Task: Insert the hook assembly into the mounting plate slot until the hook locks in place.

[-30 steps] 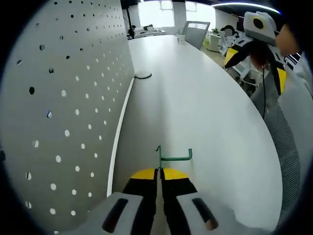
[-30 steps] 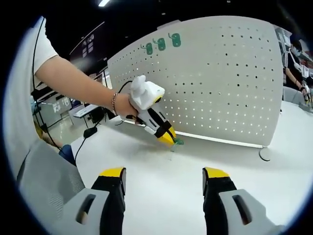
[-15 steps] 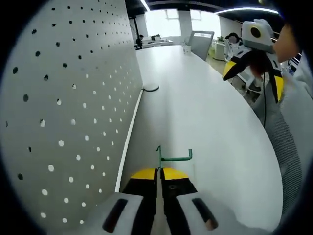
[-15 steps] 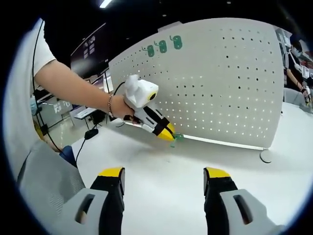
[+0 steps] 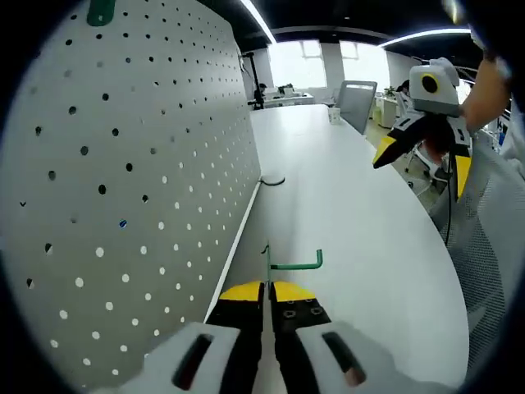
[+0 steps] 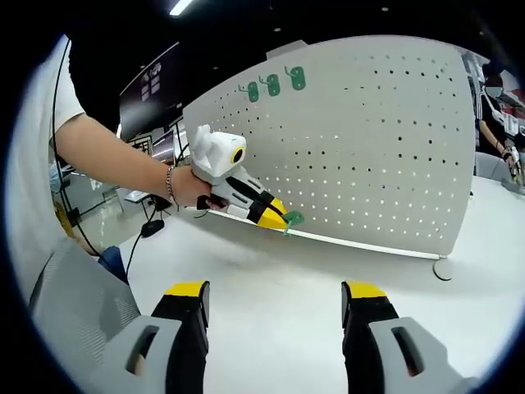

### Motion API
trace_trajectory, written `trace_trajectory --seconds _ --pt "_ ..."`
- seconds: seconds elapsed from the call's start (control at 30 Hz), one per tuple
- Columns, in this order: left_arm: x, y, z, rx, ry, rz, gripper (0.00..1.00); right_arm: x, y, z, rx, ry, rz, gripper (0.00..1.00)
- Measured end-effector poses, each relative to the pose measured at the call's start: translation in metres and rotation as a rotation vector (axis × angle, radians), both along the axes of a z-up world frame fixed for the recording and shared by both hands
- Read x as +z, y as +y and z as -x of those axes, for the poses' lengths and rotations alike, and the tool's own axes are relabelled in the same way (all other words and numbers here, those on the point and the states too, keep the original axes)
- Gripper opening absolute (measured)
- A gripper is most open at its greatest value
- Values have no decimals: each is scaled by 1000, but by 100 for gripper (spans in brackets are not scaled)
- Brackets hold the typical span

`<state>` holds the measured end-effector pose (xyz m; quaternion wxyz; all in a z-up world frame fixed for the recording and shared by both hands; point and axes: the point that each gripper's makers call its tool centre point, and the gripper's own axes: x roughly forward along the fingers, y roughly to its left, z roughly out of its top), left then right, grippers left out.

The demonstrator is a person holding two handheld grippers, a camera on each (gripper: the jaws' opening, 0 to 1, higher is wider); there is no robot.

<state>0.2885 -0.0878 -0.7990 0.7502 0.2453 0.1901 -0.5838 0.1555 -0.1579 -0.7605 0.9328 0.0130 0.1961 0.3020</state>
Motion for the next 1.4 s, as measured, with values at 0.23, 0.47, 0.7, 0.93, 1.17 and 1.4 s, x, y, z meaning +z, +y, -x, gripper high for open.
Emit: trace_trajectory --seconds 0.23,0.47,0.7,0.93,1.17,1.4 --pt "14 3 5 53 -22 62 3 4 0 -1 -3 -11 -5 63" --pt "31 6 9 90 -39 117 3 9 1 -1 0 -25 -9 63" --pt "45 10 13 126 -44 172 3 12 2 -1 -4 -30 -26 63" --pt "58 17 21 155 -55 216 3 15 6 1 2 -36 -32 63" --pt "64 24 31 186 -59 247 3 19 7 0 4 -41 -41 63" --pt "72 31 39 198 -59 275 3 25 10 -1 12 -53 -45 63"
